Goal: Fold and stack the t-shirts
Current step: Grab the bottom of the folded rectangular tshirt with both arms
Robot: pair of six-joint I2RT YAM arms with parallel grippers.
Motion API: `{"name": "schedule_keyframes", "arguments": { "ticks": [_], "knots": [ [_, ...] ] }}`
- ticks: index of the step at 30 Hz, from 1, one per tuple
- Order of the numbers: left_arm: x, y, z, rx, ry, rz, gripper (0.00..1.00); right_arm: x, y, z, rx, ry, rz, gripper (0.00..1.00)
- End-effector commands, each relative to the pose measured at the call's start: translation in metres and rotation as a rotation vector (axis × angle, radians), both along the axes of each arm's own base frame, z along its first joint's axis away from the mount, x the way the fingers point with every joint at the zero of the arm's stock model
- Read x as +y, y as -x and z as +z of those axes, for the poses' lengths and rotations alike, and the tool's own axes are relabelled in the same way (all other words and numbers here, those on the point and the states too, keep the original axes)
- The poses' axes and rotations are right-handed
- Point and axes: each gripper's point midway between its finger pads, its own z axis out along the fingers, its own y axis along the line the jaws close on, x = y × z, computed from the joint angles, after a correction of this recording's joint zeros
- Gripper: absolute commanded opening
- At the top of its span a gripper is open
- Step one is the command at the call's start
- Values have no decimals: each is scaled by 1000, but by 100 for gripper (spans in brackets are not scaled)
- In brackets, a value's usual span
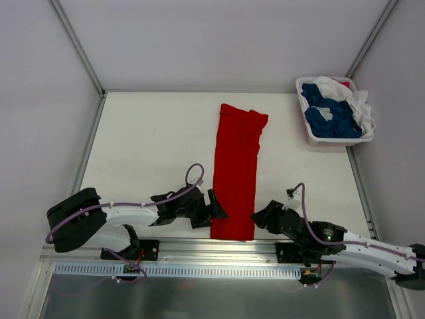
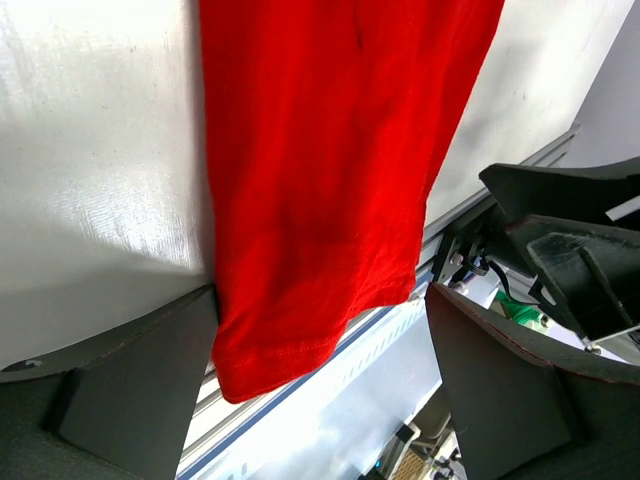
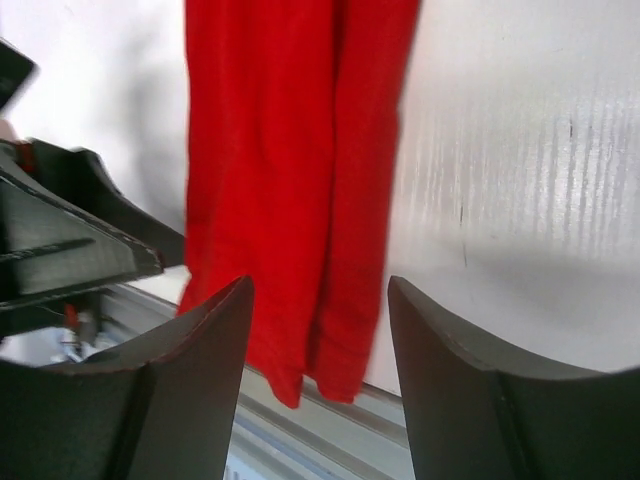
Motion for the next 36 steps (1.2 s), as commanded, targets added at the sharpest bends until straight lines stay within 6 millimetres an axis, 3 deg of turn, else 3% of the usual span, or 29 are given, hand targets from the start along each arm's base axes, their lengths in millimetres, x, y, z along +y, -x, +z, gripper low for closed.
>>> {"name": "schedule_keyframes", "arguments": {
  "ticks": [1,9,23,29,36],
  "knots": [
    [88,42,-76,145,-379,-12,88,-3,-6,-1,2,-122,-90,60],
    [93,47,-78,170,-381,-9,88,-7,-3,0,34,-167,-114,60],
    [91,33,-74,167,-360,40,87,-11,-2,0,39,67,-62,66],
    [91,32,-75,175,-361,55,87,2,-6,10,32,138,-17,67],
    [94,34,-77,185,-369,64,85,31,-3,4,77,158,50,67]
  ]
}}
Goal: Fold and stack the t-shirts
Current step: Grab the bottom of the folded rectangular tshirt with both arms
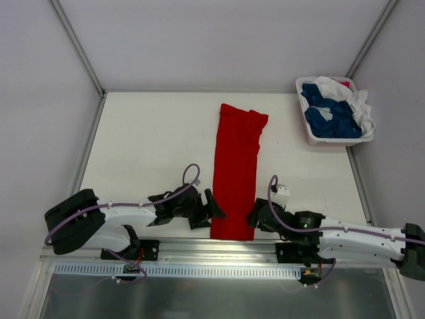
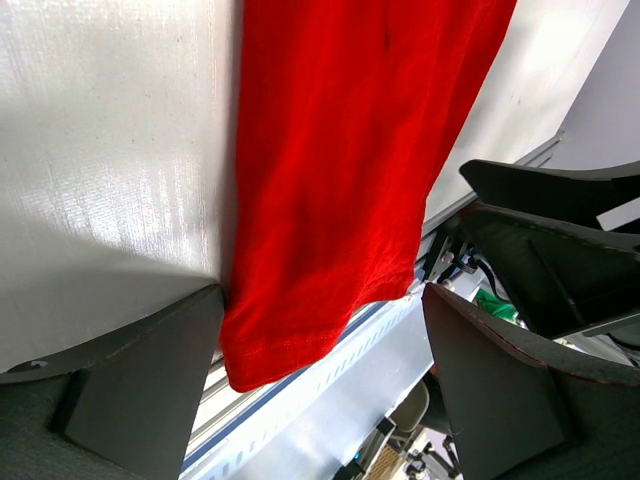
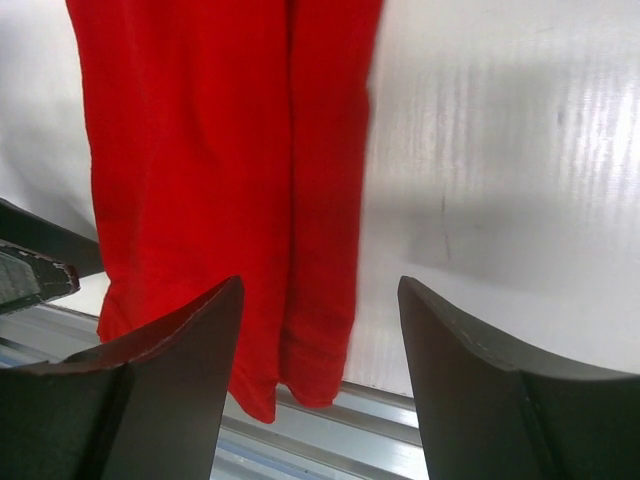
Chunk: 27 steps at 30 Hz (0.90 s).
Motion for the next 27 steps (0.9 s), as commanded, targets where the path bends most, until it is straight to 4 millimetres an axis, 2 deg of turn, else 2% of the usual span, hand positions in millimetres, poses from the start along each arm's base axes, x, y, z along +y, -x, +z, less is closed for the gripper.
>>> {"name": "schedule_keyframes", "arguments": {
  "ticks": [1,4,10,13,22,27],
  "knots": [
    [87,37,-76,146,-387,15,85,27,0,13,2,-73,48,67],
    [89,38,-76,148,-385,23,83,31,0,12,8,-84,50,66],
    [91,41,-78,155,-389,18,80,24,0,10,3,-97,26,65],
    [91,43,-79,165,-390,12,75,22,1,6,7,-99,23,65],
    [95,50,-83,189,-408,12,75,21,6,1,16,-100,13,64],
    [92,49,-84,191,-419,3,75,27,11,-6,37,-112,28,64]
  ]
}}
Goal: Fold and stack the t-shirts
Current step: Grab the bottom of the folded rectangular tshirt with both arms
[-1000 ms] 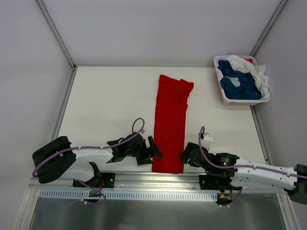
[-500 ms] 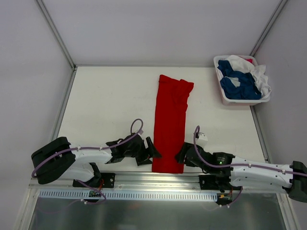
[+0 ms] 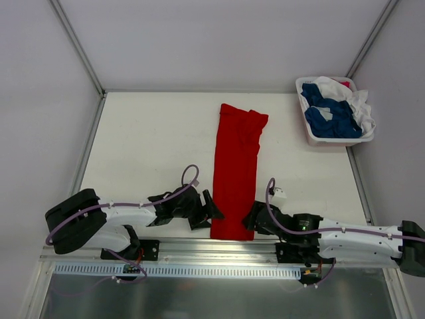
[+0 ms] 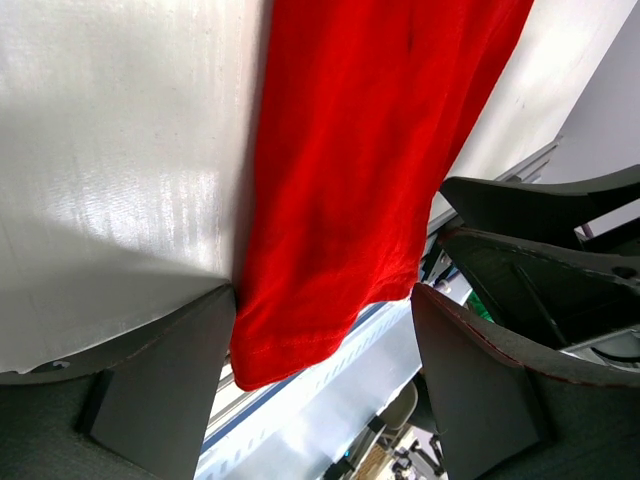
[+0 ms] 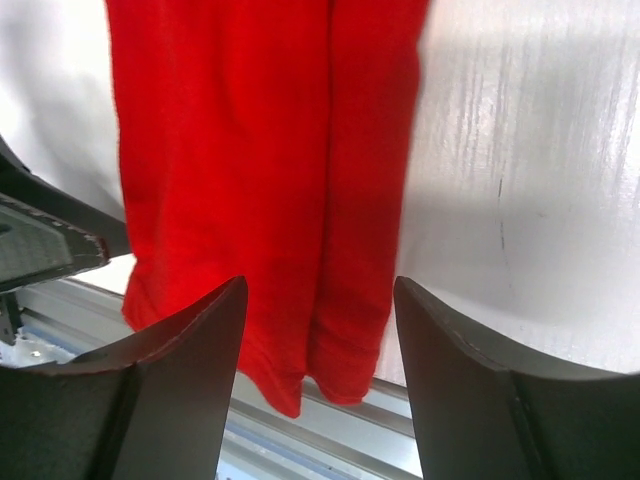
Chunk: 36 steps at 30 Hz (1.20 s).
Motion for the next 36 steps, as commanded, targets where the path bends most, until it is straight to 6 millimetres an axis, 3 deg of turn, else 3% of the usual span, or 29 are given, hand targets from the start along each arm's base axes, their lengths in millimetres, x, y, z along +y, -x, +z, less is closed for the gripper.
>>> {"name": "schedule_keyframes", "arguments": {
  "ticks": [1,12,21,24,28,36],
  "knots": [
    [88,45,-79,167,-417,-21,75,7,1,-2,9,-32,-17,64],
    [92,51,-86,184,-450,-35,75,-4,1,-4,1,-28,-43,64],
    [94,57,-88,199,-457,-31,75,5,3,-6,12,-30,-21,64],
    [97,61,-89,205,-460,-33,74,7,3,-6,13,-38,-17,61],
    [99,65,-89,212,-456,-28,72,7,3,-7,13,-41,-17,50],
    [112,76,-93,235,-468,-19,72,8,3,-6,10,-43,-17,50]
  ]
}}
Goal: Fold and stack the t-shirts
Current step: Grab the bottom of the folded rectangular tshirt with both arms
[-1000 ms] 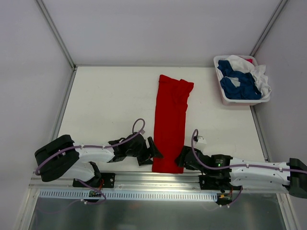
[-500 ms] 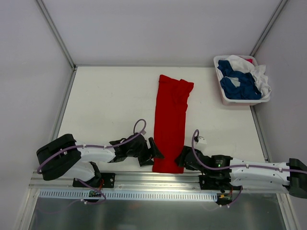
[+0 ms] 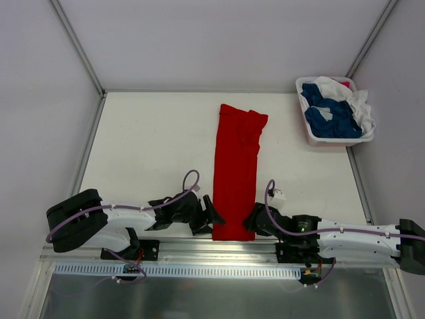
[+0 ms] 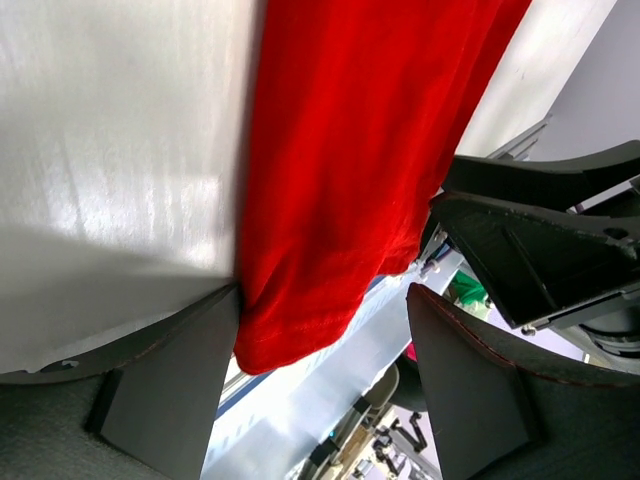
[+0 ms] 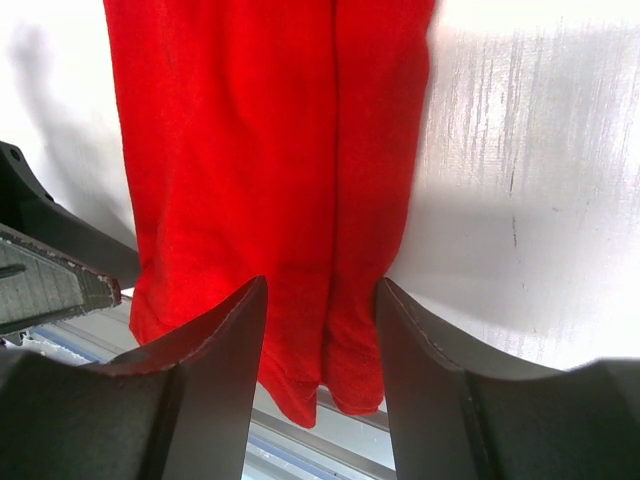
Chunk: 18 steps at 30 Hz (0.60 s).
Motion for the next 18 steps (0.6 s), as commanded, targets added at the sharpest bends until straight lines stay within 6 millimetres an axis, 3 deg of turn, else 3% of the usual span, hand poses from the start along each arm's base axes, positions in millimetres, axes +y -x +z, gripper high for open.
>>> {"name": "schedule_keyframes", "arguments": {
  "ticks": [1,4,7,9,10,12,13,18],
  "knots": [
    [123,59,-91,187,-511,-21,72,5,-1,2,-3,-27,-6,50],
    [128,60,-93,190,-524,-13,71,5,-1,2,-3,-29,-8,50],
    [130,60,-94,188,-535,-6,63,6,-1,3,-2,-32,-5,49],
    [131,59,-95,189,-546,-7,56,6,0,4,-3,-33,-1,42],
    [129,58,-95,186,-545,-8,45,7,0,4,-3,-37,-3,32],
    [128,57,-95,184,-556,-14,37,7,0,4,-3,-38,0,21],
    [129,57,-97,187,-564,-17,24,7,0,4,-3,-38,0,16],
    [126,55,-97,178,-574,-28,0,6,0,4,-1,-35,0,0]
  ]
}}
